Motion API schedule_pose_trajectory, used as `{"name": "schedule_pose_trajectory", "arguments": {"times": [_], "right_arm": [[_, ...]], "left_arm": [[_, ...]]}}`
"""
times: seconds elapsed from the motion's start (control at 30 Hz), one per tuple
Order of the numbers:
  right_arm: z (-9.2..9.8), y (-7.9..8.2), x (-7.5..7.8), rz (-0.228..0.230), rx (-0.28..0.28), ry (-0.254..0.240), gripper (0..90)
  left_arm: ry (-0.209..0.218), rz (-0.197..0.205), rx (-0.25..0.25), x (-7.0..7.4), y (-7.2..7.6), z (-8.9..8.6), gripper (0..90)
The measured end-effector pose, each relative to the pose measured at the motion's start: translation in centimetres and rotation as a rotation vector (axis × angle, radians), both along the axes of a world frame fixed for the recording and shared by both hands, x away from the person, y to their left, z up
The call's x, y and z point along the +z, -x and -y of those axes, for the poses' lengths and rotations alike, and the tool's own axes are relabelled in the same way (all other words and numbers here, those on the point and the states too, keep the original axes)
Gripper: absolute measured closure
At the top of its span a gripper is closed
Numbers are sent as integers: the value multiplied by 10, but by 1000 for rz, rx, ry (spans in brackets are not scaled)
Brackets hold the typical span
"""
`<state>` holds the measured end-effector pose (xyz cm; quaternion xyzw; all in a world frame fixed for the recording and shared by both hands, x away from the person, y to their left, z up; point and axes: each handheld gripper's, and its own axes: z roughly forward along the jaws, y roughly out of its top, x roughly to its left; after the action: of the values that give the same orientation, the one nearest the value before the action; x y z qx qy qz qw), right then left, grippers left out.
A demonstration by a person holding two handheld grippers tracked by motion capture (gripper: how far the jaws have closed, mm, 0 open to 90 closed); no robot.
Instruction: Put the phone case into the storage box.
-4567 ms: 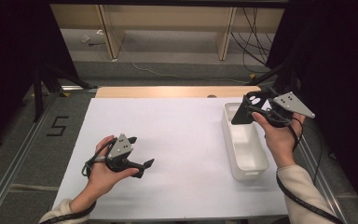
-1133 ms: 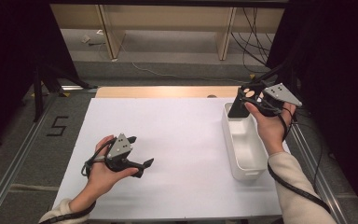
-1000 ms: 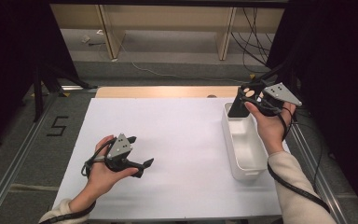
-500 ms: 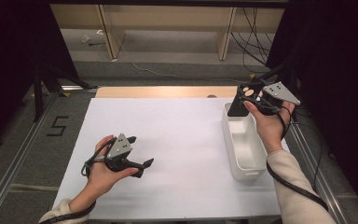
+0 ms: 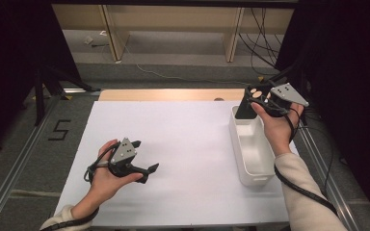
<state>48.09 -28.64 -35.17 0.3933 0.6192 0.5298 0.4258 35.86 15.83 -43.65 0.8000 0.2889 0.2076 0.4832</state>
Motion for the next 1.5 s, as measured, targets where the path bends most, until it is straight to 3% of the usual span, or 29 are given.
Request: {"name": "schedule_pose_trajectory", "arguments": {"times": [1.5], "right_arm": [[0,-11,-6,-14,-18,4,154]], "left_arm": [[1,0,-1,0,0,0,19]]}}
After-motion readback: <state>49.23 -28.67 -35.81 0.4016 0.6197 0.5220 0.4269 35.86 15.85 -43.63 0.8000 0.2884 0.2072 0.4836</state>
